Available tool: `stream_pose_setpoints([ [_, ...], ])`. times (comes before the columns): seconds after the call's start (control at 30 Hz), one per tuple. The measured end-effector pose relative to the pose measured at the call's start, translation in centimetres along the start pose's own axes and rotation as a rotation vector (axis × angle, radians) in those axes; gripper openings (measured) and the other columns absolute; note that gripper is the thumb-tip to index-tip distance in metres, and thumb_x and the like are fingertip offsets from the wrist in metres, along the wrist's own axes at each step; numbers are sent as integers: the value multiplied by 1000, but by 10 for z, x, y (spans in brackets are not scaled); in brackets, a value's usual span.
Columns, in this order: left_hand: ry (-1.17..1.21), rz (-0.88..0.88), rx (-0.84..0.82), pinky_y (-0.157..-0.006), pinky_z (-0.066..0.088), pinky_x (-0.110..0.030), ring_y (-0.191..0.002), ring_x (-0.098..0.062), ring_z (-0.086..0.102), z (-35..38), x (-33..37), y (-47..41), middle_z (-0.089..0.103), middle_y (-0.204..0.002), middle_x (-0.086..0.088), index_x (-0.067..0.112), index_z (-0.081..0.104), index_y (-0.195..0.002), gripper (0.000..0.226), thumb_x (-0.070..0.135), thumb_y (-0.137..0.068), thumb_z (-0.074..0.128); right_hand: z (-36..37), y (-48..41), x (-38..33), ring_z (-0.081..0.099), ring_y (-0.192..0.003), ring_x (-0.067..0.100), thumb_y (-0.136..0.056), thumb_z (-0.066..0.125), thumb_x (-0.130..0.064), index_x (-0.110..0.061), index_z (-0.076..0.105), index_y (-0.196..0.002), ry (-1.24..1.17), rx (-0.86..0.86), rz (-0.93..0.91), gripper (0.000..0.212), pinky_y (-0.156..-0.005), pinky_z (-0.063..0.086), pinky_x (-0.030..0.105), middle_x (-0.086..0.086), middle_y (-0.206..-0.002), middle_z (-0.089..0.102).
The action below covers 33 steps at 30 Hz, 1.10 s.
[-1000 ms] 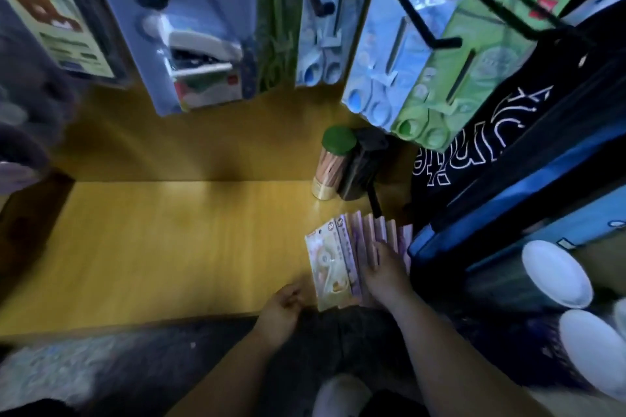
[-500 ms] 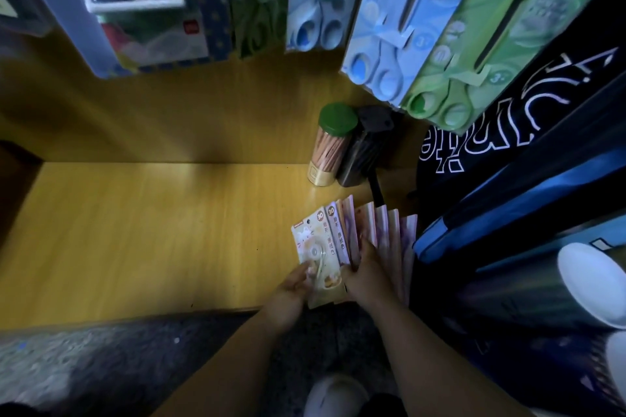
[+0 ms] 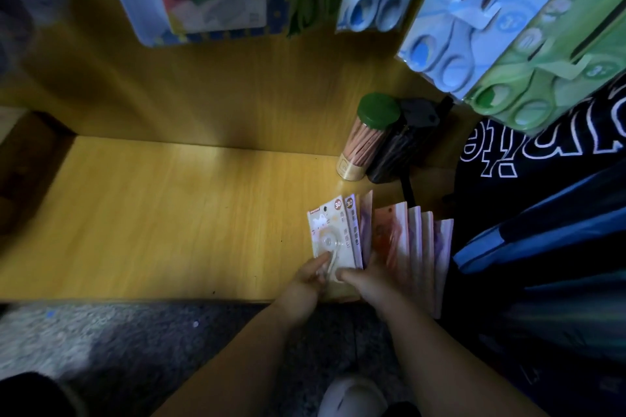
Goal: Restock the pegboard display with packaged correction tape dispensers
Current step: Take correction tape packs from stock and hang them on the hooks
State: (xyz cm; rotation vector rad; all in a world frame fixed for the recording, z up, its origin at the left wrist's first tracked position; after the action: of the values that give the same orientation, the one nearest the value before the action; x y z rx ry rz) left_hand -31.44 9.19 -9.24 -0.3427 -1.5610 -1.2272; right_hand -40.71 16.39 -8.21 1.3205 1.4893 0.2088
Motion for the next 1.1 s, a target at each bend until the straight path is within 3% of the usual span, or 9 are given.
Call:
stream_pose_setpoints([
  [0.07, -5, 7, 38, -96, 34, -19, -129, -35, 40, -5, 0, -1, 40, -141, -25, 17, 35, -133, 41, 2, -95, 33, 1, -7, 5, 56, -106, 26, -76, 65, -5, -7, 38, -133, -92, 33, 13, 63, -84, 46, 31, 13, -125, 56],
  [0.2, -58, 90, 90, -67, 34, 5, -83, 10, 51, -10, 6, 5, 48, -113, -6, 0, 44, -129, 38, -4, -94, 30, 3, -8, 7, 51, -96, 21, -78, 64, -3, -8, 43, -127, -173, -6, 38, 54, -67, 43, 26, 8, -113, 56],
  [0.27, -41, 116, 216, -61, 37, 4, -81, -1, 51, -20, 9, 11, 51, -108, -5, 0, 54, -119, 34, -5, -93, 33, 6, -7, 4, 53, -102, 24, -76, 66, -8, -8, 44, -128, -199, -23, 23, 56, -69, 43, 26, 8, -118, 57],
  [0.37, 51, 159, 463, -58, 37, 5, -84, -13, 52, -47, 26, 28, 57, -97, -6, -1, 59, -104, 22, -1, -92, 41, 12, 6, -11, 55, -109, 30, -73, 68, -9, -8, 46, -127, -261, -56, -35, 58, -91, 45, 37, 13, -119, 58],
  [0.5, 99, 249, 566, -54, 39, 2, -56, 7, 55, -79, 61, 62, 56, -68, -4, 10, 47, -88, 15, -3, -85, 55, 29, 41, -42, 52, -94, 15, -84, 53, 1, -12, 46, -109, -365, -240, -127, 28, -69, 42, 25, 3, -97, 58],
  [0.67, 171, 327, 649, -49, 37, 1, -38, 9, 49, -110, 88, 121, 50, -42, 4, 17, 39, -74, 34, -11, -78, 60, 56, 92, -78, 61, -73, 15, -82, 46, 11, -16, 56, -105, -438, -386, -252, 37, -69, 47, 27, -7, -67, 70],
  [0.8, 152, 434, 701, -51, 39, -1, -35, -1, 46, -131, 114, 170, 42, -52, -4, 18, 34, -77, 38, -6, -78, 63, 78, 139, -97, 64, -47, 7, -80, 48, 15, -11, 59, -83, -481, -495, -277, 28, -48, 50, 16, -4, -50, 67],
  [0.93, 218, 552, 841, -28, 33, -9, -32, -3, 43, -157, 140, 231, 32, -65, -1, 20, 35, -79, 42, -10, -75, 64, 109, 192, -123, 63, -44, 9, -61, 60, 9, -6, 57, -83, -497, -632, -323, 27, -42, 49, 16, 1, -50, 66],
  [1.1, 121, 655, 1083, -51, 37, -4, -58, -11, 36, -187, 153, 298, 36, -72, 4, 24, 40, -88, 51, -7, -66, 73, 137, 245, -143, 67, -55, 14, -55, 60, -1, -11, 62, -83, -404, -760, -399, 29, -50, 52, 21, 2, -61, 71],
])
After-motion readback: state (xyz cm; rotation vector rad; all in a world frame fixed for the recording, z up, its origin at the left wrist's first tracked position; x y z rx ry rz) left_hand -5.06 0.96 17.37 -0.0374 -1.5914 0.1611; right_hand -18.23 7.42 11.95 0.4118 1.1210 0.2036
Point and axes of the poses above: each hand's wrist, its own y-axis away from the middle knuckle, its own z-axis out of the palm, x = y × z, the point moved 6 cm from there along -y, towards the middle knuckle
